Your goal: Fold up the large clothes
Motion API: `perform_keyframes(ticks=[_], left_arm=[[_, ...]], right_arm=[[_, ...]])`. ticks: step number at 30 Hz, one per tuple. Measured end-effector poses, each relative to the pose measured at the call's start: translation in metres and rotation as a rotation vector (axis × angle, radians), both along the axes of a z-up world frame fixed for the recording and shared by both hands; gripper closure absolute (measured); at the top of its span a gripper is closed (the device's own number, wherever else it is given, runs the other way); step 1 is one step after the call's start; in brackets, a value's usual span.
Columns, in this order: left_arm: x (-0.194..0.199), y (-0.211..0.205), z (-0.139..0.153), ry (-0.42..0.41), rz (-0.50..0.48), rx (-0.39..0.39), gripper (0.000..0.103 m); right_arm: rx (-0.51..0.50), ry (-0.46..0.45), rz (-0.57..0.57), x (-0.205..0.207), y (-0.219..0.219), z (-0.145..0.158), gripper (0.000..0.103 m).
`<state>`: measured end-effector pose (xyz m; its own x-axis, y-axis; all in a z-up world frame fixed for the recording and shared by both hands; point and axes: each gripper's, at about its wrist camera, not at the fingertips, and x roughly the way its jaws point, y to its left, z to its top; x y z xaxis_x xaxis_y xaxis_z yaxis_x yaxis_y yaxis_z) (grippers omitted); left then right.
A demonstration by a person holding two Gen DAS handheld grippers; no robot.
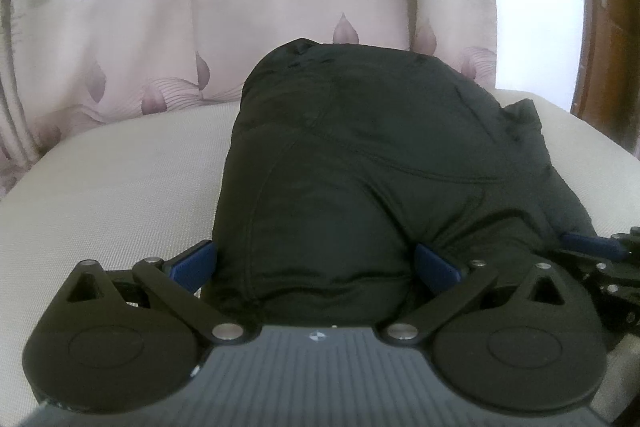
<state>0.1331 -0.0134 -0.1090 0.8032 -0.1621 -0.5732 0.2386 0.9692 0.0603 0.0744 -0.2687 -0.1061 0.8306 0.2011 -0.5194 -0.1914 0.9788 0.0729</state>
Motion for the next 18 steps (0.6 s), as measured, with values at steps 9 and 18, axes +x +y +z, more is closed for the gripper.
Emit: perform_keyframes(ticks=[9, 18], left_arm=[[-0.005, -0.001, 0.001, -0.001, 0.023, -0.008, 0.0], [-0.006, -0.003, -0.003, -0.01, 0.009, 0.027, 0.0]], right_arm=[[0.01, -0.064, -0.003, -0.022, 0.005, 0.027, 0.044], [-0.023, 0.002, 0.006, -0.018, 0.012, -0.003, 0.045]])
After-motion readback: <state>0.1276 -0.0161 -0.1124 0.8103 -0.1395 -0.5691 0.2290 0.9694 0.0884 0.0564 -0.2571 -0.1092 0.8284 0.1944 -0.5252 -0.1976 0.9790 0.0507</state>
